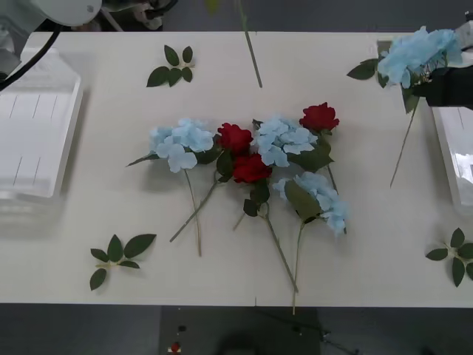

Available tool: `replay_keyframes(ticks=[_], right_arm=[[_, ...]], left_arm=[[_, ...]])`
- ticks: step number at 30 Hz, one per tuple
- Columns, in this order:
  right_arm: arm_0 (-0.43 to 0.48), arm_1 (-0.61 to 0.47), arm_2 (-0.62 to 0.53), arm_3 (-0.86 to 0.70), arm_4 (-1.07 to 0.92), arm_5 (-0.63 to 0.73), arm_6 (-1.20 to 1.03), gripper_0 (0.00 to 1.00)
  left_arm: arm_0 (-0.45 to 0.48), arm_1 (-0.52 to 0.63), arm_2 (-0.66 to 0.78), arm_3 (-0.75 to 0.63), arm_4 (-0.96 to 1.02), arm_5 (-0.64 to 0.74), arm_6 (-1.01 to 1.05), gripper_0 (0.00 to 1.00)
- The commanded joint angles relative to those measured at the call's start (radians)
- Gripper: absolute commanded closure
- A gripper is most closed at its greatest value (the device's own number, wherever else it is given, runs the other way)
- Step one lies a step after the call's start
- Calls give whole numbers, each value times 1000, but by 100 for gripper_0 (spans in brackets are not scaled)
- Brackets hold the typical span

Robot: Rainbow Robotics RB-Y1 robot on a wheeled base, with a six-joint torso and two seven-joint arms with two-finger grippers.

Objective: Put the red flowers into the right box and the blue flowers into the left box

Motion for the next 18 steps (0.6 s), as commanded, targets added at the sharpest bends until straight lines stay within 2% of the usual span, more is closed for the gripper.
replay_keyframes(ticks=[1, 4, 5, 7, 8, 13, 18], right_arm=[[-16, -34, 23, 12, 128, -8, 44, 100], [-17, -34, 60, 32, 194, -38, 47, 97], [-17, -34, 78, 30, 204, -58, 48, 79], [-16, -35, 107, 32, 199, -80, 48, 60], [-16, -35, 121, 32, 199, -92, 50, 55], [-11, -38, 147, 30, 176, -123, 59, 43], [2, -71, 161, 27, 6, -124, 131, 40]], left_arm=[[-23, -61, 10, -23, -26, -6, -30, 100], [-13, -129, 10, -23, -89, -5, -38, 100], [-8, -163, 10, -23, -118, -5, -42, 100], [0, -212, 2, -22, -172, 0, -48, 100], [0, -227, -2, -22, -192, 3, -50, 100], [0, -290, -5, -31, -275, 81, -59, 100], [1, -302, -7, -57, -267, 83, -56, 100]])
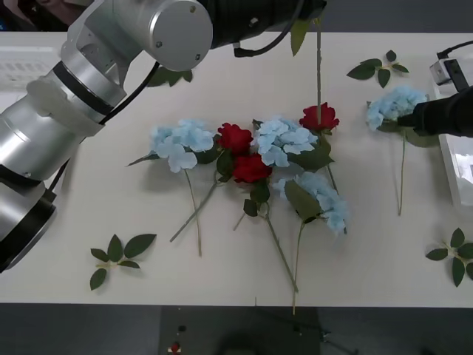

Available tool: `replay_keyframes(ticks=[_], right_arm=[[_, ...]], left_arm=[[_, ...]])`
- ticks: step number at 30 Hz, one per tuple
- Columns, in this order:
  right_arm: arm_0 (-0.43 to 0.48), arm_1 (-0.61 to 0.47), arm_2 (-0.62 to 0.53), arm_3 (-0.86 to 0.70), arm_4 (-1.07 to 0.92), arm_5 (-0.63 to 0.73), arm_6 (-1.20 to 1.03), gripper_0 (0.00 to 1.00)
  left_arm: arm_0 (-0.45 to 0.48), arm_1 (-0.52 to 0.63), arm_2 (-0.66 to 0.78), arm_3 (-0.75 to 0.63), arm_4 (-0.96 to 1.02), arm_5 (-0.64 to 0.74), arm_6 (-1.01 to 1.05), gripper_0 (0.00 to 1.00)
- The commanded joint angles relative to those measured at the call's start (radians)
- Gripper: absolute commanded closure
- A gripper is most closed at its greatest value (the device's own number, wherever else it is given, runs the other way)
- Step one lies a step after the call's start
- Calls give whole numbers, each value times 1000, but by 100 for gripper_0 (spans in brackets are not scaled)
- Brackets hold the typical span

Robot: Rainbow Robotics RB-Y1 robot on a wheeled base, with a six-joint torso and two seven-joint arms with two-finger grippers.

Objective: Put the red flowers into the right box and the blue flowers into the left box

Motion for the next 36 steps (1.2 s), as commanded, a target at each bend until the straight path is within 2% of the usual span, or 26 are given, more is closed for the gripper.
replay_keyframes(ticks=[1, 4, 5, 6, 9, 12, 16, 19, 23, 29, 36], right_arm=[[10, -87, -4, -20, -196, -3, 139, 40], [45, -141, 10, -52, -449, -3, 256, 40], [45, -141, 10, -52, -449, -3, 256, 40], [87, -178, 16, -112, -601, -5, 323, 40], [163, -216, 14, -221, -794, -39, 414, 40], [242, -225, 8, -337, -932, -109, 513, 40], [360, -213, 2, -555, -1074, -273, 650, 40], [390, -176, 2, -664, -1084, -376, 702, 40], [387, -75, 2, -724, -1047, -463, 707, 40], [370, 60, 2, -727, -957, -546, 708, 40], [324, 195, 2, -664, -800, -551, 702, 40]], left_arm=[[-4, 12, -5, -62, 10, 5, -43, 100], [-4, 12, -4, -77, 17, 37, -39, 100], [-4, 12, -4, -77, 17, 37, -39, 100], [-4, 15, -4, -77, 21, 37, -39, 100], [-4, 17, -5, -77, 24, 37, -39, 100], [-4, 17, -5, -77, 24, 37, -39, 100], [-4, 17, -5, -77, 24, 37, -39, 100], [-4, 17, -5, -77, 24, 37, -39, 100], [-4, 17, -5, -77, 24, 37, -39, 100], [-4, 17, -5, -77, 24, 37, -39, 100], [-4, 17, -5, -77, 24, 37, -39, 100]])
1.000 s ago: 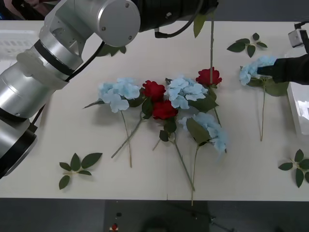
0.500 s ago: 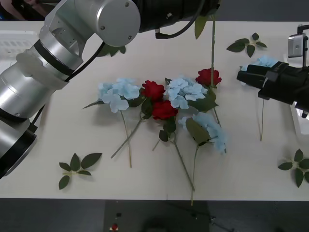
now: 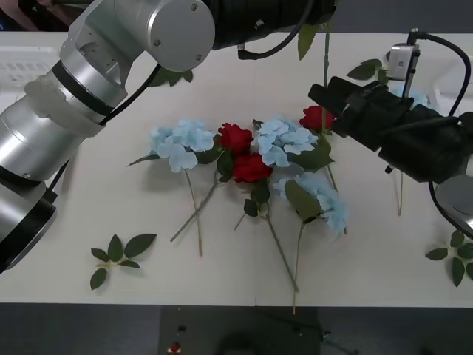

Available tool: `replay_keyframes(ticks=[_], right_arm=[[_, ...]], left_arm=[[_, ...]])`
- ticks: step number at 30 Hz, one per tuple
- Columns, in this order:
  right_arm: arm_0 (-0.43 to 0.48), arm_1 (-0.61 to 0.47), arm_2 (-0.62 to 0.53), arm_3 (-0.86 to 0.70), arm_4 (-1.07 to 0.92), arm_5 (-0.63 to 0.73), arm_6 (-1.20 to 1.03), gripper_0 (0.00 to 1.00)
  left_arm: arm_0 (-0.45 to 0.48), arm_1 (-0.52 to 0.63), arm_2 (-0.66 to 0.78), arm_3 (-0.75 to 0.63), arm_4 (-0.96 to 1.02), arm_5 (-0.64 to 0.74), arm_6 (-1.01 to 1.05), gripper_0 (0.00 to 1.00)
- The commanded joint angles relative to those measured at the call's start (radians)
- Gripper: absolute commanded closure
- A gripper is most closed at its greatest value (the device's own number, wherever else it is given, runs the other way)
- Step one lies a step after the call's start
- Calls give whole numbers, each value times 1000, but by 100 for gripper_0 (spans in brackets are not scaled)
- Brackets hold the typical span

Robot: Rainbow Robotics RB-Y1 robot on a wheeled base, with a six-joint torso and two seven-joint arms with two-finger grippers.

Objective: Put the red flowers into the right box and the blue flowers into the left box

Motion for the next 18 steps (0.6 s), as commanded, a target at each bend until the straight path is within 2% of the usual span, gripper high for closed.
replay_keyframes(ticks=[1, 3, 7, 9, 10, 11, 12, 18], right_arm=[[-54, 63, -13, 40, 78, 7, 10, 40], [-69, 85, -13, 66, 113, 15, 7, 42], [-112, 124, -13, 131, 165, 59, 4, 57], [-130, 147, -13, 154, 167, 67, 4, 70], [-136, 154, -13, 159, 172, 69, 4, 81], [-141, 157, -13, 162, 179, 70, 4, 87], [-147, 163, -13, 166, 199, 72, 3, 100], [-159, 163, -11, 172, 204, 82, -14, 100]], left_arm=[[-5, 16, -5, -34, 1, -3, -18, 100], [-5, 16, -5, -34, 1, -3, -18, 100], [-5, 16, -5, -34, 1, -3, -18, 100], [-5, 16, -5, -34, 1, -3, -18, 100], [-5, 16, -5, -34, 1, -3, -18, 100], [-5, 16, -5, -34, 1, -3, -18, 100], [-5, 16, -5, -34, 1, -3, -18, 100], [-5, 16, -5, -34, 1, -3, -18, 100]])
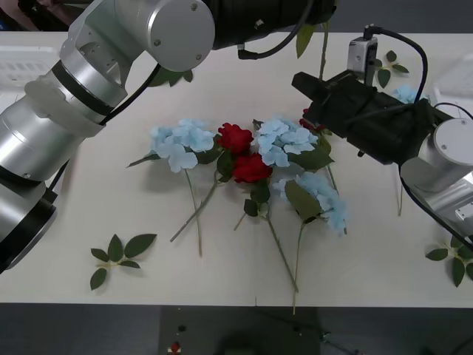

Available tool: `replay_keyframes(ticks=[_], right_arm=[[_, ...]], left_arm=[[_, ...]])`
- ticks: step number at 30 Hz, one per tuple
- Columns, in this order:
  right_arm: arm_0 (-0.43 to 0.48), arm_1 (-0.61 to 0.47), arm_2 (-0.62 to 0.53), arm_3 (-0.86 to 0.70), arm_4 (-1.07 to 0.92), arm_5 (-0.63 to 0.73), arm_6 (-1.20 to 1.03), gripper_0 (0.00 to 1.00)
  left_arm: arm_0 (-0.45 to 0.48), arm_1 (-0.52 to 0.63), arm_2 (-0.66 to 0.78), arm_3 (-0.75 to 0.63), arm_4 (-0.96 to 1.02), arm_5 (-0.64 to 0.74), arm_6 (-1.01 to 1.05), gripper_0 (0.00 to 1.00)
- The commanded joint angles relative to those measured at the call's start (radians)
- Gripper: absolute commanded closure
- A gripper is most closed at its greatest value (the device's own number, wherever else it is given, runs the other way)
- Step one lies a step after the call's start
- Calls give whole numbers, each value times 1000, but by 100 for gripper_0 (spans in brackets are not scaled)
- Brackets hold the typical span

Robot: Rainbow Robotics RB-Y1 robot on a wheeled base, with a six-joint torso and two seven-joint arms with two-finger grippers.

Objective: Put the red flowers into the right box and the blue flowers into the left box

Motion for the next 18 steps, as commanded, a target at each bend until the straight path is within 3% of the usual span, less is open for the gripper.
replay_keyframes(ticks=[1, 4, 5, 6, 7, 18], right_arm=[[-24, -5, -11, -16, -5, 8, -16, 100], [-26, -7, -13, -16, -5, 8, -22, 100], [-27, -8, -13, -15, -5, 8, -23, 100], [-27, -8, -11, -13, -5, 8, -25, 100], [-27, -10, -13, -11, -5, 8, -26, 100], [-27, -62, -10, 4, -5, 9, -49, 100]], left_arm=[[-5, 16, -5, -34, 1, -2, -18, 100], [-5, 16, -5, -34, 1, -2, -18, 100], [-5, 16, -5, -34, 1, -2, -18, 62], [-5, 16, -5, -34, 1, -2, -18, 4], [-5, 16, -5, -34, 1, -2, -18, 0], [-5, 16, -5, -34, 1, -2, -18, 0]])
